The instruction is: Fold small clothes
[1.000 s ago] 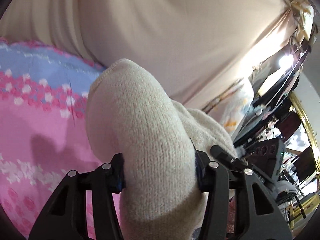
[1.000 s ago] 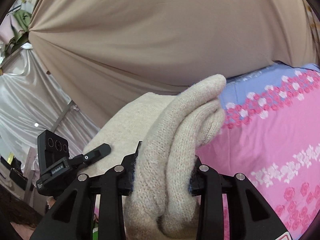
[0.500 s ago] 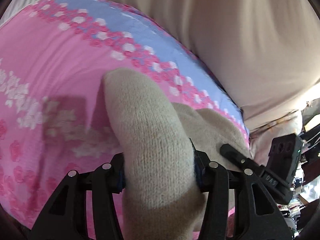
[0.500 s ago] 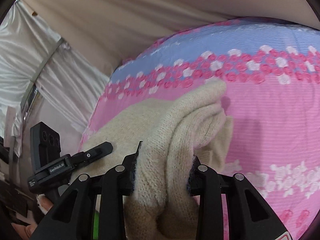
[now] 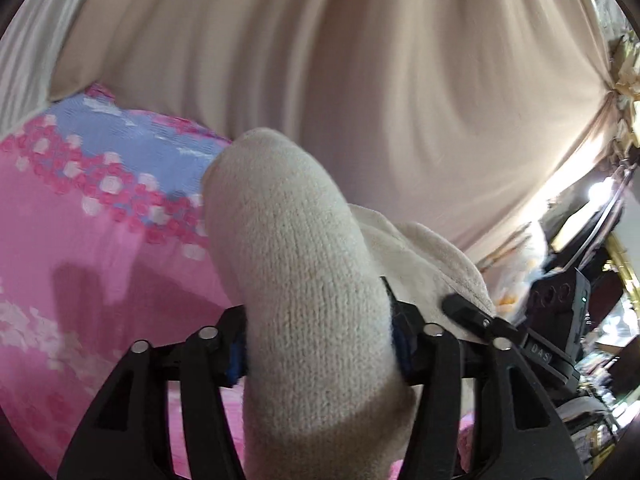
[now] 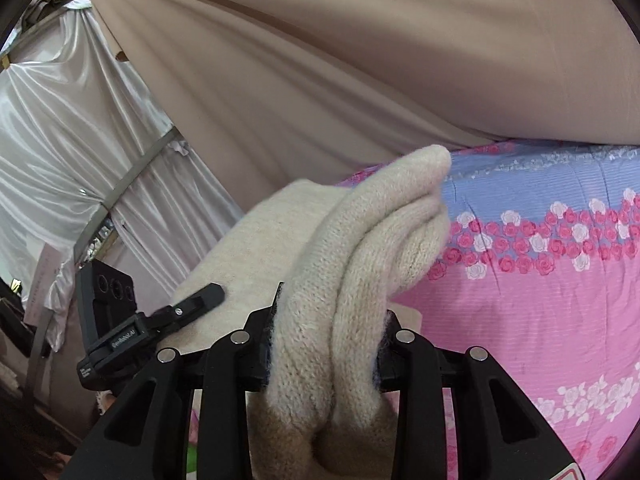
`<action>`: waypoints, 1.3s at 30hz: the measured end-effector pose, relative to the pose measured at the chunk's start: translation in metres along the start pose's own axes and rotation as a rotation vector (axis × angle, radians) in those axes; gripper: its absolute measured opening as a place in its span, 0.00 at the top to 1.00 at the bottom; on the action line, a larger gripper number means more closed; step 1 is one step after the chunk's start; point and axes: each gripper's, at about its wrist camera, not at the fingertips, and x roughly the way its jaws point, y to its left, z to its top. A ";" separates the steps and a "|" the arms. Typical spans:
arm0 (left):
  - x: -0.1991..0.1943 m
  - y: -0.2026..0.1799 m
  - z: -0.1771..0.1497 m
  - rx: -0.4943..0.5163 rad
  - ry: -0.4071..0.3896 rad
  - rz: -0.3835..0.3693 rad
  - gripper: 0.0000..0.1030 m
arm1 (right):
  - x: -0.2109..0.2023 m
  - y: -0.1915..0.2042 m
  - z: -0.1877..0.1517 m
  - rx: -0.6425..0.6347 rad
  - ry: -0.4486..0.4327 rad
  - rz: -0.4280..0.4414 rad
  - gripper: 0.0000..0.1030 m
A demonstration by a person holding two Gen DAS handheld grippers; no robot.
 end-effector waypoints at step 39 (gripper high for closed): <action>0.047 0.104 -0.104 0.111 0.236 0.523 0.41 | 0.137 0.015 -0.124 -0.073 0.321 -0.333 0.66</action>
